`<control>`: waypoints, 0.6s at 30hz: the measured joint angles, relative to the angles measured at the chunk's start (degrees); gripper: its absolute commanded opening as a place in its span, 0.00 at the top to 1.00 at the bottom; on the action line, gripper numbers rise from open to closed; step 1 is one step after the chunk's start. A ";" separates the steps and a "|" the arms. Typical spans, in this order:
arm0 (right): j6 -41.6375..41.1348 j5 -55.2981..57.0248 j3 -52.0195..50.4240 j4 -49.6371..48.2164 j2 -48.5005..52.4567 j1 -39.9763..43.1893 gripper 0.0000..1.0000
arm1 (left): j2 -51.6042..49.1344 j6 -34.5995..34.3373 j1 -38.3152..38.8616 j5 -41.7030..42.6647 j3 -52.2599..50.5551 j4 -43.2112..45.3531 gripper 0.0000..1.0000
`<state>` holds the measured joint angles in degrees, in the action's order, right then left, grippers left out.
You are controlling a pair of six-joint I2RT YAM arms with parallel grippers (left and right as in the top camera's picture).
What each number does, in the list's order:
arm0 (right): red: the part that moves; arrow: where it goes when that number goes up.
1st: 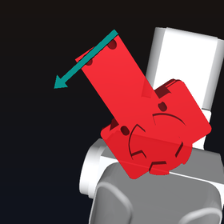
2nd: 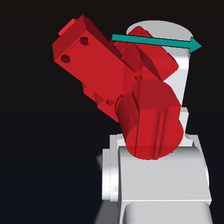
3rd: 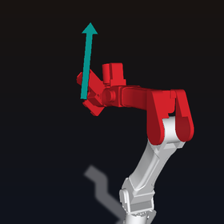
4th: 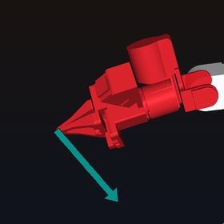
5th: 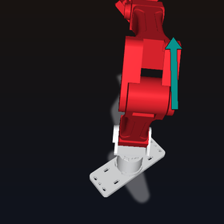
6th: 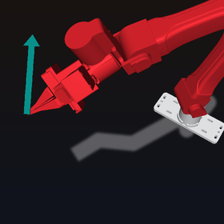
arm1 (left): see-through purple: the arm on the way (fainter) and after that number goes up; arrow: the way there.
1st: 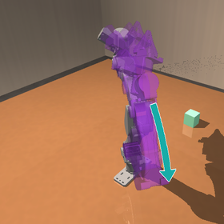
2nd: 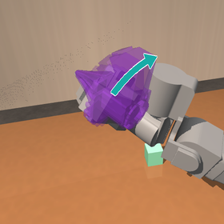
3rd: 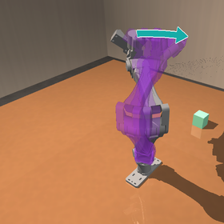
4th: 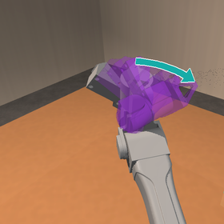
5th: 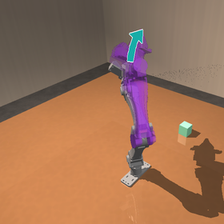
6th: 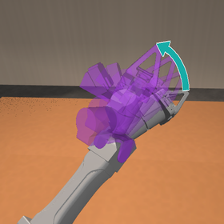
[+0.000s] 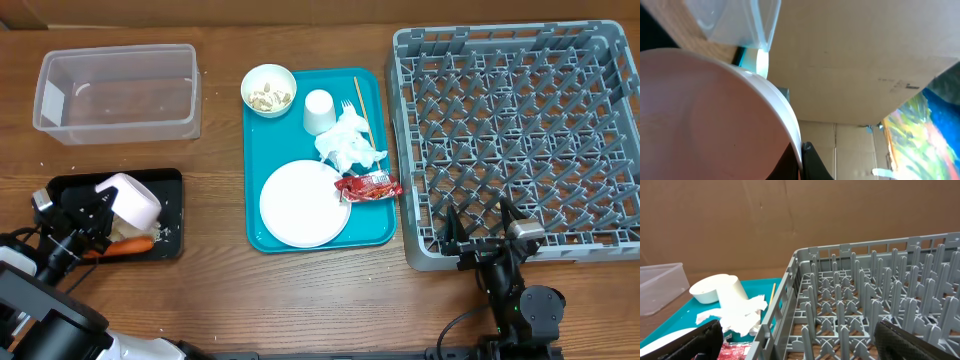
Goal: Sort waste into correct bins and load items into the dishwasher rack
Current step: 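Tip the bowl over the black tray to dump the food scraps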
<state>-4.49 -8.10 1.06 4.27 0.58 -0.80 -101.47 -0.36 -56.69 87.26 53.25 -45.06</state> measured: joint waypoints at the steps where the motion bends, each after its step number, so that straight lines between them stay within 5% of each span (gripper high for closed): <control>1: 0.00 0.02 0.00 -0.02 0.00 0.00 0.00 | 0.00 -0.39 0.00 0.39 -0.02 0.79 0.96; 14: 0.00 0.02 0.00 -0.02 0.00 0.00 0.00 | 0.00 -6.99 0.13 1.70 -0.39 3.65 0.96; 18: 0.02 0.00 0.00 0.00 0.00 0.00 0.00 | 0.33 -1.90 2.78 1.75 -0.39 -5.49 0.96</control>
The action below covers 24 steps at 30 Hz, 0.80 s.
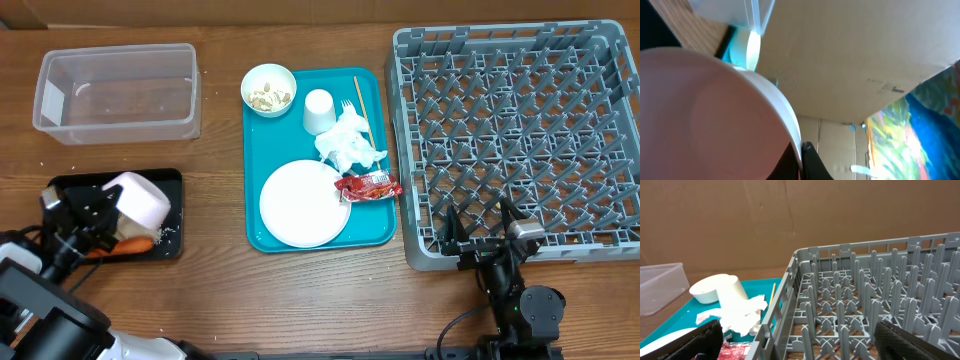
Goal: Sort waste into correct bins and load items into the dishwasher rack
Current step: 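Tip the bowl over the black tray to dump the food scraps, then return the emptied bowl to the teal tray and release it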
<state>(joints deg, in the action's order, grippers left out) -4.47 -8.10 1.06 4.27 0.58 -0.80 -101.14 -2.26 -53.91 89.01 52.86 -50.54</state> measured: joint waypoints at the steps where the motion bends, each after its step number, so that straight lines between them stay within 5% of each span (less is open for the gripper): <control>1: -0.02 0.02 0.00 -0.02 0.00 0.00 0.00 | 0.46 1.38 0.74 -0.07 -0.02 -1.75 0.96; 6: -0.02 0.02 0.00 0.02 0.00 0.00 0.00 | 10.75 8.68 8.33 -4.24 1.44 -7.63 0.96; 14: -0.02 0.00 0.00 -0.02 0.00 0.00 0.00 | 28.61 -5.14 45.90 -44.35 15.54 4.24 0.96; 16: 0.00 0.00 0.00 0.02 0.00 0.00 0.00 | 28.92 -8.00 53.62 -53.35 15.98 7.19 0.96; 20: 0.00 0.04 0.00 -0.02 0.00 0.00 0.00 | 21.68 -14.84 73.26 -84.87 16.11 19.02 0.95; 24: -0.02 0.00 0.00 0.00 0.00 0.00 0.00 | 11.85 -16.55 76.83 -94.82 16.09 27.74 0.96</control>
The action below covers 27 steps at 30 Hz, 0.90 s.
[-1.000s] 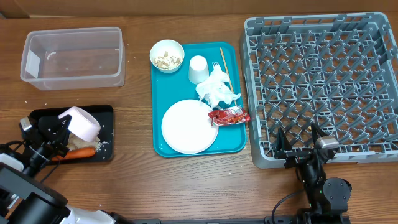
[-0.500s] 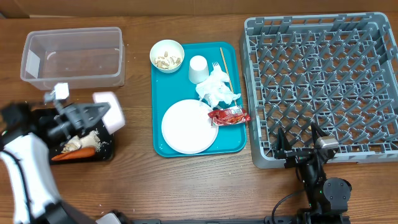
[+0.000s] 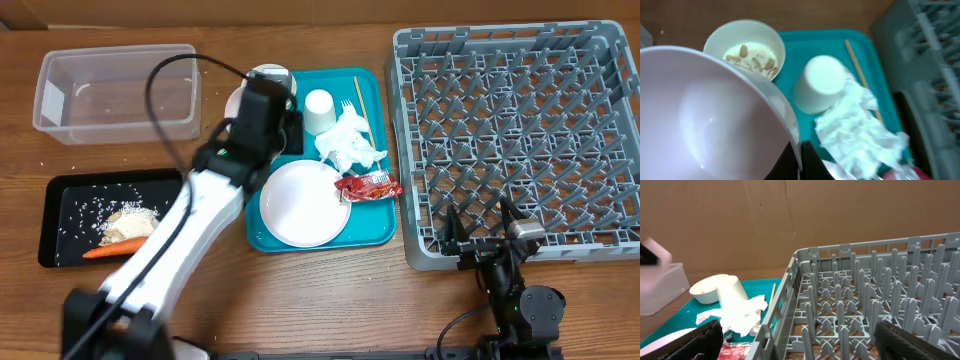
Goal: Sort waste into correct bins and load items into the dishwasher rack
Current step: 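Return the emptied bowl to the teal tray and release it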
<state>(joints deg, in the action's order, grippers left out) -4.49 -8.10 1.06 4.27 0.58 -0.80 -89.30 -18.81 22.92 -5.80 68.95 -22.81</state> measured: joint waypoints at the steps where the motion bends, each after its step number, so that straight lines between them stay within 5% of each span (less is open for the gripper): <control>1: 0.02 0.02 0.00 -0.04 0.00 0.00 0.00 | -3.80 -0.46 -0.02 -1.36 0.00 2.19 0.95; 6: 0.02 0.02 0.00 0.00 0.00 0.00 0.00 | -11.89 -0.79 -0.02 -2.82 -0.09 9.40 0.94; 9: 0.00 0.00 0.00 0.02 0.00 0.00 0.00 | -13.84 -0.94 0.02 -1.42 -0.09 9.64 0.85; 13: 0.02 0.02 0.00 -0.02 0.00 0.00 0.00 | -15.65 -1.20 0.39 -0.24 -0.09 9.38 0.55; 17: 0.00 0.00 0.00 0.02 0.00 0.00 0.00 | -15.78 -0.81 0.48 0.02 -0.09 8.90 0.46; 22: 0.00 0.00 0.00 0.02 0.00 0.00 0.00 | -15.78 0.11 0.37 -0.96 3.85 2.16 0.39; 27: 0.00 0.00 0.00 -0.04 0.00 0.00 0.00 | -16.22 1.01 -2.89 1.38 22.56 -15.32 0.32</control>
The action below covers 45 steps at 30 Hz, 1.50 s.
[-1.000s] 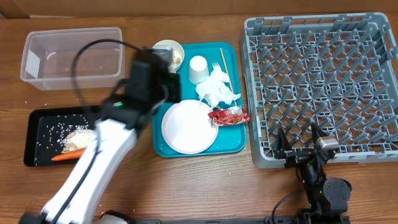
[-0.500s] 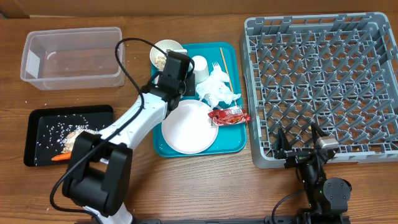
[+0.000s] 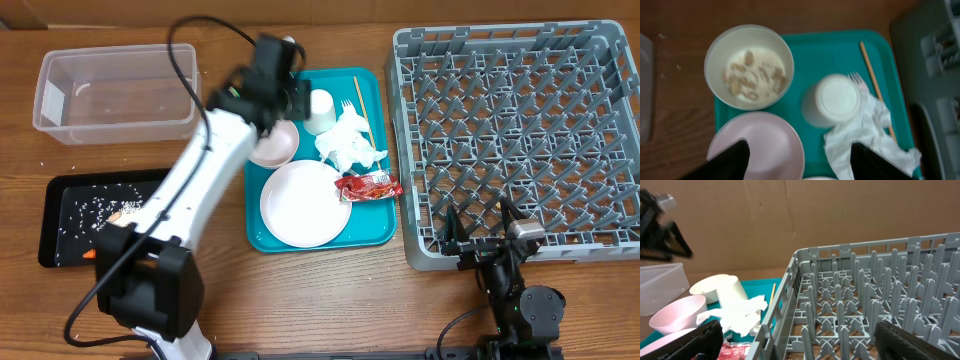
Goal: Sort waste into correct bins and load items into the dishwasher rack
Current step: 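Return the emptied bowl to the teal tray and release it, then grasp the rear white bowl with food scraps using the left gripper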
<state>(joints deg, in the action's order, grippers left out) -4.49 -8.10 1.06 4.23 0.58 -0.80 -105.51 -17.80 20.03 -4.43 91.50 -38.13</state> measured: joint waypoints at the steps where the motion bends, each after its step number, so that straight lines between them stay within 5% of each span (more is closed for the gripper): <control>1: 0.00 0.00 0.00 0.00 0.00 0.00 0.00 | -0.81 0.11 -2.01 2.38 5.68 -4.57 0.30; 8: 0.00 0.02 0.00 0.00 0.00 0.00 0.00 | -9.27 1.51 -8.74 13.75 25.05 -14.53 0.23; 16: 0.00 0.00 0.00 0.04 0.00 0.00 0.00 | -25.64 7.63 -6.88 14.05 25.77 -13.97 0.23; 35: 0.02 0.00 0.00 0.07 0.00 0.00 0.00 | -30.42 12.48 -3.17 3.39 25.83 -9.77 0.29; 45: 0.00 0.00 0.00 0.04 0.00 0.00 0.00 | -31.45 13.40 -2.86 -1.46 25.83 -8.66 0.56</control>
<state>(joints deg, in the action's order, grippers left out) -4.49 -8.10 1.06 4.27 0.58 -0.80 -136.97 -4.40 17.17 -5.89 117.34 -46.78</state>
